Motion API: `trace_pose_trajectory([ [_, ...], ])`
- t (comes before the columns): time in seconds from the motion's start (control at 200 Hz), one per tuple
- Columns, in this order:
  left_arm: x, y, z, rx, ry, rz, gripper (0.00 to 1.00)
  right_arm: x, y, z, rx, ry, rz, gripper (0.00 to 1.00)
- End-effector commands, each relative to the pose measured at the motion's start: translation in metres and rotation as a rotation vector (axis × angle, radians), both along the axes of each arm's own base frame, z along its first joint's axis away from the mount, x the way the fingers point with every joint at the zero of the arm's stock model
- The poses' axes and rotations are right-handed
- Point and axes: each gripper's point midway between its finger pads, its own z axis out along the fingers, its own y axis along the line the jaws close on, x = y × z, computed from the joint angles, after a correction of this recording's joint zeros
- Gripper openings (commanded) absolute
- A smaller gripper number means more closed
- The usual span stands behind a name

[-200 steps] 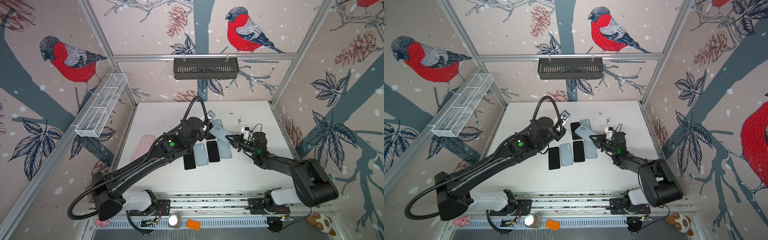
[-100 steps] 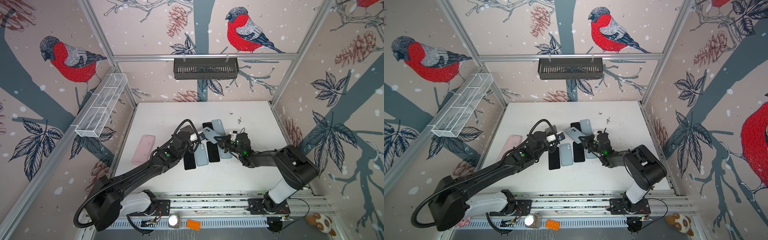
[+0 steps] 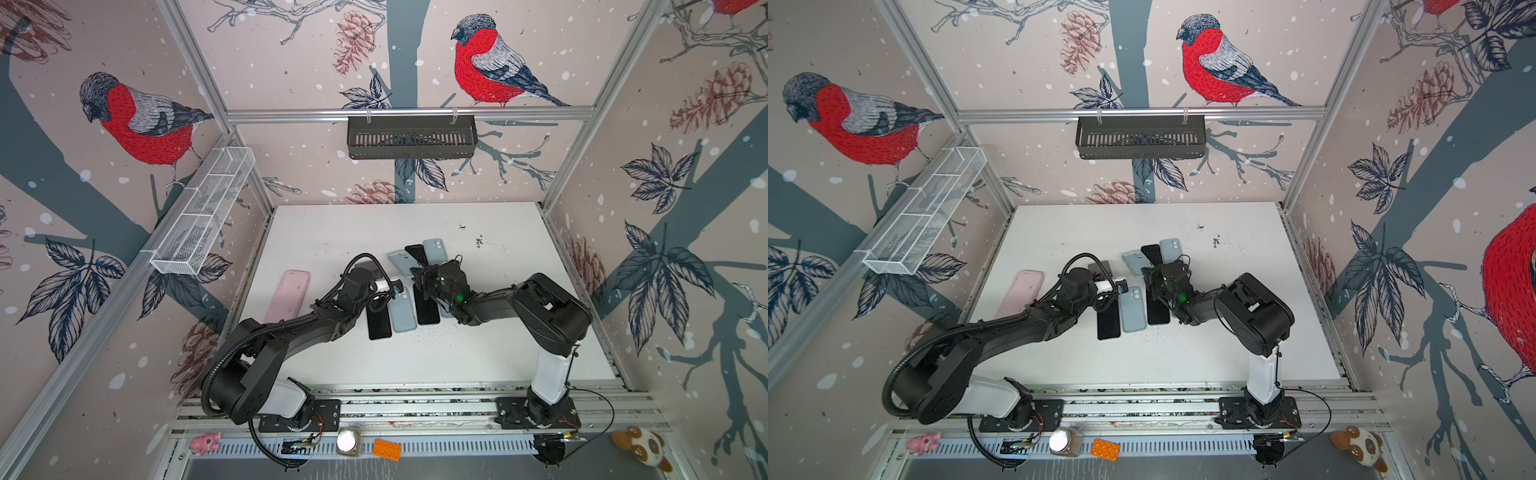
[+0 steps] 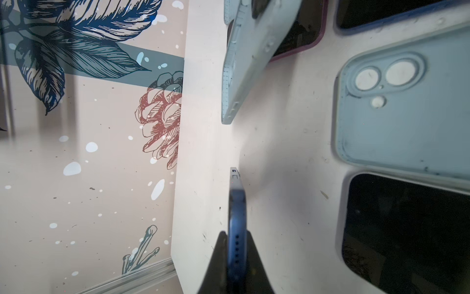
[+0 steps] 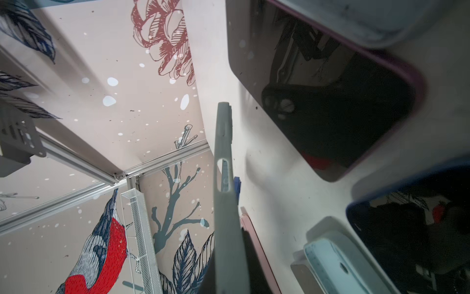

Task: Take the phone out of the phone case
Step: Place the phone at the center of the table.

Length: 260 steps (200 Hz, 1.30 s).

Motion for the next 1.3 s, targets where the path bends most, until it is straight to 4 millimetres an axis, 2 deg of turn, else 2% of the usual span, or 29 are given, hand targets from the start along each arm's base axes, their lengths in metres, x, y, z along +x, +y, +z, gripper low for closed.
trace_pose_trajectory([
  [0.0, 0.010, -0.010, 0.017, -0.035, -0.107, -0.057, 0.00, 0.010, 0.002, -0.004, -0.002, 0.018, -0.051, 0.00],
  [0.1, 0.012, -0.008, 0.009, -0.021, -0.098, -0.059, 0.00, 0.014, 0.007, -0.011, -0.007, 0.035, -0.062, 0.02],
  [0.21, 0.011, -0.008, 0.002, -0.020, -0.078, -0.061, 0.00, 0.019, 0.011, -0.015, 0.002, 0.041, -0.078, 0.08],
  [0.425, 0.011, -0.005, -0.007, -0.025, -0.056, -0.049, 0.27, 0.018, 0.023, -0.021, 0.015, 0.054, -0.053, 0.25],
  [0.545, 0.010, -0.004, -0.007, -0.024, -0.047, -0.049, 0.34, 0.017, 0.027, -0.017, 0.023, 0.044, -0.037, 0.35],
  [0.705, 0.009, -0.005, -0.010, -0.030, -0.029, -0.045, 0.36, 0.018, 0.032, -0.015, 0.033, 0.031, -0.014, 0.46],
  [0.8, 0.008, -0.006, -0.013, -0.025, -0.020, -0.043, 0.40, 0.017, 0.042, -0.013, 0.044, 0.027, 0.031, 0.54],
  [1.041, 0.012, -0.004, -0.024, -0.023, 0.005, -0.002, 0.47, 0.007, 0.059, -0.014, 0.038, 0.042, 0.107, 0.64],
  [1.096, 0.013, -0.003, -0.023, -0.027, -0.002, 0.004, 0.51, 0.005, 0.057, -0.014, 0.027, 0.043, 0.115, 0.70],
  [1.136, 0.013, -0.003, -0.023, -0.029, -0.002, 0.006, 0.65, 0.002, 0.056, -0.016, 0.020, 0.046, 0.125, 0.73],
  [1.196, 0.013, -0.002, -0.024, -0.028, 0.000, 0.010, 0.69, -0.003, 0.055, -0.018, 0.020, 0.057, 0.141, 0.74],
  [1.296, 0.015, -0.002, -0.021, -0.036, -0.007, 0.020, 0.71, -0.008, 0.056, -0.018, 0.030, 0.058, 0.167, 0.78],
])
